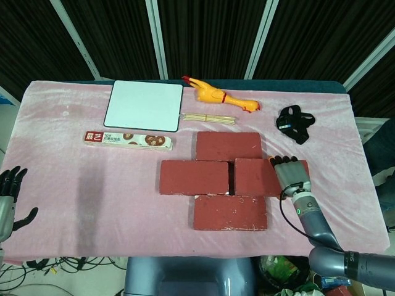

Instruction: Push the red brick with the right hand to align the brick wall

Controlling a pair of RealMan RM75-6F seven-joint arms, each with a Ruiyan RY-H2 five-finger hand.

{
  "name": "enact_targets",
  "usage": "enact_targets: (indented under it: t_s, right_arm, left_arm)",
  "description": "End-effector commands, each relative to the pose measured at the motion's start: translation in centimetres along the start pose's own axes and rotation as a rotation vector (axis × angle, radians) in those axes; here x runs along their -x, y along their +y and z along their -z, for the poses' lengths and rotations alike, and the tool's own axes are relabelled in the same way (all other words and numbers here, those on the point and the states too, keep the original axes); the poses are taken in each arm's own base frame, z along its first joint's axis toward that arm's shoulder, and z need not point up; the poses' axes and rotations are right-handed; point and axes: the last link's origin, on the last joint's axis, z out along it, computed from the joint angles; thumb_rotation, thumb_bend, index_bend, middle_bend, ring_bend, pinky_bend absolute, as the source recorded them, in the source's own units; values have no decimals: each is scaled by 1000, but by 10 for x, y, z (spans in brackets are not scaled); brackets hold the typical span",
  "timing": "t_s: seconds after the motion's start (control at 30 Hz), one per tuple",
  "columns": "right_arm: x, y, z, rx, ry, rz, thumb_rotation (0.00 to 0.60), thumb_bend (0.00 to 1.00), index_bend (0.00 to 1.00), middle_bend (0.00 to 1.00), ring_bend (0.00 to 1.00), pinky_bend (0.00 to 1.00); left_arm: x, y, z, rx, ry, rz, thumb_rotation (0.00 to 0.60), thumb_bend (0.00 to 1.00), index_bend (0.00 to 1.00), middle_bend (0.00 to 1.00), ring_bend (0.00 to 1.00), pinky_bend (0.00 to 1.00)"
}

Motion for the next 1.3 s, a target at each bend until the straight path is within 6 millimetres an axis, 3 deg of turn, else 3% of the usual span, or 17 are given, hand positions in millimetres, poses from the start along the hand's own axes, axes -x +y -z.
enact_targets:
  t_s: [0.03, 1.3]
  right_arm:
    - [0, -1, -1, 2, 0, 1, 600, 200, 445, 292, 267, 151]
    - [4, -9, -9, -5, -16, -6, 600, 200, 445, 291, 267, 151]
  left_arm:
    - [0, 0, 0, -1, 0, 0, 600, 246, 55, 27, 0, 0]
    - [0, 0, 0, -4, -1, -1, 600, 246, 55, 27, 0, 0]
